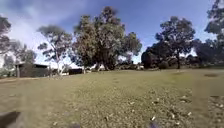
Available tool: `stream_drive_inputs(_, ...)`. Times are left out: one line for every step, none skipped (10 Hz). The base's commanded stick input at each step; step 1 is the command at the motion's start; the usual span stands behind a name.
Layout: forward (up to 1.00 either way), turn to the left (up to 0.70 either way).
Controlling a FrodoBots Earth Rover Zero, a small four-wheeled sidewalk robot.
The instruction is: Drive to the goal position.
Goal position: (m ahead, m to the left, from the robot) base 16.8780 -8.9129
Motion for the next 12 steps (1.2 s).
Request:
stream_drive_inputs(0.70,0.00)
stream_drive_inputs(0.70,0.00)
stream_drive_inputs(0.70,0.00)
stream_drive_inputs(0.70,0.00)
stream_drive_inputs(0.70,0.00)
stream_drive_inputs(0.70,0.00)
stream_drive_inputs(0.70,0.00)
stream_drive_inputs(0.70,0.00)
stream_drive_inputs(0.70,0.00)
stream_drive_inputs(0.70,0.00)
stream_drive_inputs(0.70,0.00)
stream_drive_inputs(0.70,0.00)
